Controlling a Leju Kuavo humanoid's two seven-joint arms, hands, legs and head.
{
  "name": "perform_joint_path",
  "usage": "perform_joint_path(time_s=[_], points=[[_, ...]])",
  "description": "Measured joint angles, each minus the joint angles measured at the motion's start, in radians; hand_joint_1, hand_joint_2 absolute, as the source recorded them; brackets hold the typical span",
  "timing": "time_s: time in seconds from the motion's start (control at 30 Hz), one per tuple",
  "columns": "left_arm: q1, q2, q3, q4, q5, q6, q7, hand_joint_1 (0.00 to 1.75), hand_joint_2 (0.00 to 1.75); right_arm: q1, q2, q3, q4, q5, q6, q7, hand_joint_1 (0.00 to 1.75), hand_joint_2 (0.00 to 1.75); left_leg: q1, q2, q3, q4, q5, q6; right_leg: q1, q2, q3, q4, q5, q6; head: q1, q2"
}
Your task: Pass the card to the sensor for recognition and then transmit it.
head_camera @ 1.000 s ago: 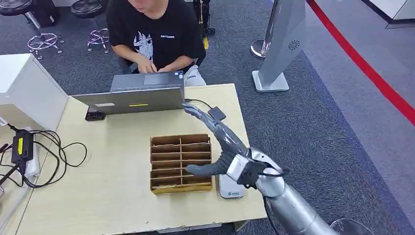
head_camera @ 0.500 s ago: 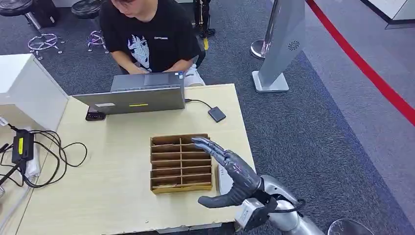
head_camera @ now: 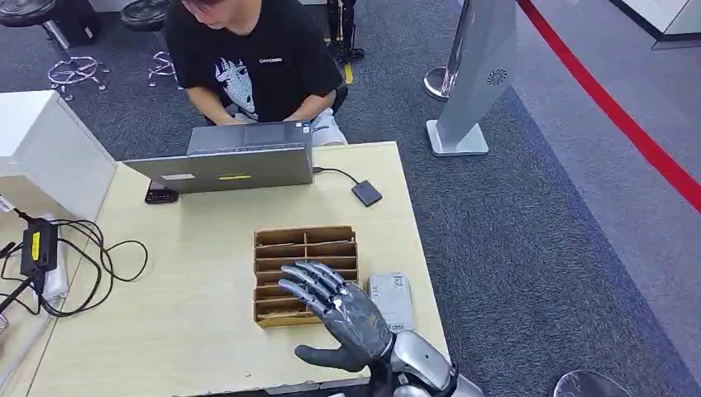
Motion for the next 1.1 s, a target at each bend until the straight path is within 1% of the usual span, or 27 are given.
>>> perform_joint_path(time_s=[0.1,0.23,0.37,0.43,0.5,0.67,0.87,1.1], points=[[0.0,0.0,0.0,0.0,0.0,0.0,0.0,0.0,1.75,-0.007,0.008,0.033,0.041,-0.017,-0.006,0.008,0.0,1.75,0.0,0.0,0.0,0.0,0.0,0.0,0.0,0.0,0.0,0.0,0.0,0.0,0.0,0.0],[0.0,0.0,0.0,0.0,-0.001,0.003,0.0,0.0,1.75,-0.006,0.018,0.057,0.067,-0.029,-0.019,0.016,0.0,1.75,0.0,0.0,0.0,0.0,0.0,0.0,0.0,0.0,0.0,0.0,0.0,0.0,0.0,0.0],[0.0,0.0,0.0,0.0,-0.003,0.003,0.0,0.0,1.75,-0.022,0.029,0.078,0.106,0.023,-0.054,0.06,0.0,1.75,0.0,0.0,0.0,0.0,0.0,0.0,0.0,0.0,0.0,0.0,0.0,0.0,0.0,0.0],[0.0,0.0,0.0,0.0,-0.006,0.003,0.0,0.0,1.75,-0.031,0.039,0.089,0.136,0.078,-0.093,0.087,0.0,1.75,0.0,0.0,0.0,0.0,0.0,0.0,0.0,0.0,0.0,0.0,0.0,0.0,0.0,0.0],[0.0,0.0,0.0,0.0,-0.01,0.003,-0.002,0.0,1.75,-0.043,0.049,0.098,0.162,0.107,-0.114,0.112,0.0,1.75,0.0,0.0,0.0,0.0,0.0,0.0,0.0,0.0,0.0,0.0,0.0,0.0,0.0,0.0],[0.0,0.0,0.0,0.0,-0.014,0.003,-0.003,0.0,1.75,-0.075,0.082,0.106,0.241,0.139,-0.12,0.157,0.0,1.75,0.0,0.0,0.0,0.0,0.0,0.0,0.0,0.0,0.0,0.0,0.0,0.0,0.0,0.0],[-0.001,0.0,0.0,0.0,-0.019,0.001,-0.003,0.0,1.75,-0.099,0.134,0.111,0.322,0.14,-0.131,0.162,0.0,1.75,0.0,0.0,0.0,0.0,0.0,0.0,0.0,0.0,0.0,0.0,0.0,0.0,0.0,0.0],[-0.001,-0.001,0.0,0.0,-0.019,0.001,-0.003,0.0,1.75,-0.112,0.17,0.117,0.384,0.14,-0.132,0.183,0.0,1.75,0.0,0.0,0.0,0.0,0.0,0.0,0.0,0.0,0.0,0.0,0.0,0.0,0.0,0.0]])
